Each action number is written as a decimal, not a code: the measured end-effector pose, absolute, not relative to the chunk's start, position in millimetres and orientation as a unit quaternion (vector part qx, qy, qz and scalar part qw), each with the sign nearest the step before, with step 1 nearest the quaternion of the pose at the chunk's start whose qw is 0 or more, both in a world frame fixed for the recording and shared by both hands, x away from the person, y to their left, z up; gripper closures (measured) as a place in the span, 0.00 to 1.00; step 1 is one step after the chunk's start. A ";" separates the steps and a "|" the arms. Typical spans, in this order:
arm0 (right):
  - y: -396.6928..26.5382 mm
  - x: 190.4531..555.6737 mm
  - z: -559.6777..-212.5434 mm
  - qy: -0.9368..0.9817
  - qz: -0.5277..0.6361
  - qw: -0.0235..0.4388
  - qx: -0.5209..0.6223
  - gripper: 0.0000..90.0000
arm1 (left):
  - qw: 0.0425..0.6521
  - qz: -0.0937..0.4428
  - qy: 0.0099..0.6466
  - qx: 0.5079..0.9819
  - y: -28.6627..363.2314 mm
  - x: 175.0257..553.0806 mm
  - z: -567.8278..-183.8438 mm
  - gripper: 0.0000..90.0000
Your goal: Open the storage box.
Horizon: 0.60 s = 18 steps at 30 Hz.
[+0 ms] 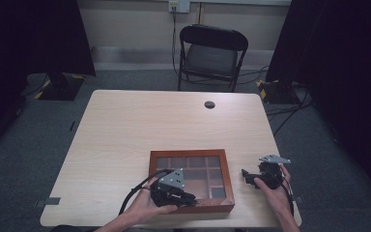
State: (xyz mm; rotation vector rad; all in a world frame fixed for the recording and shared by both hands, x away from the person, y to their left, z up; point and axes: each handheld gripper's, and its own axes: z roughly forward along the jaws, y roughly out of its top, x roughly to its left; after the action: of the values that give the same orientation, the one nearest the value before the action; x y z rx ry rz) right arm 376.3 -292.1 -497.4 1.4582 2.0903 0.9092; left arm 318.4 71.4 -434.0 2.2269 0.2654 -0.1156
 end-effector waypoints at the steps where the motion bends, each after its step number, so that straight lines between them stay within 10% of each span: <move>1: -291.9 376.2 -496.6 0.755 0.330 0.212 0.525 0.16 | 0.431 -0.051 0.107 0.895 71.7 319.4 -433.1 0.92; 18: -280.6 355.9 -467.5 0.776 0.412 0.151 0.453 0.16 | 0.434 -0.065 0.110 0.892 72.7 324.5 -419.0 0.92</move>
State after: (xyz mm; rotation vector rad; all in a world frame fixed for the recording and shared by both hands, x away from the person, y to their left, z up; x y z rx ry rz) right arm 355.9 -280.6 -467.5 1.3009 2.2265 1.1841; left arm 324.5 72.7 -419.0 2.2216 0.2748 -0.1607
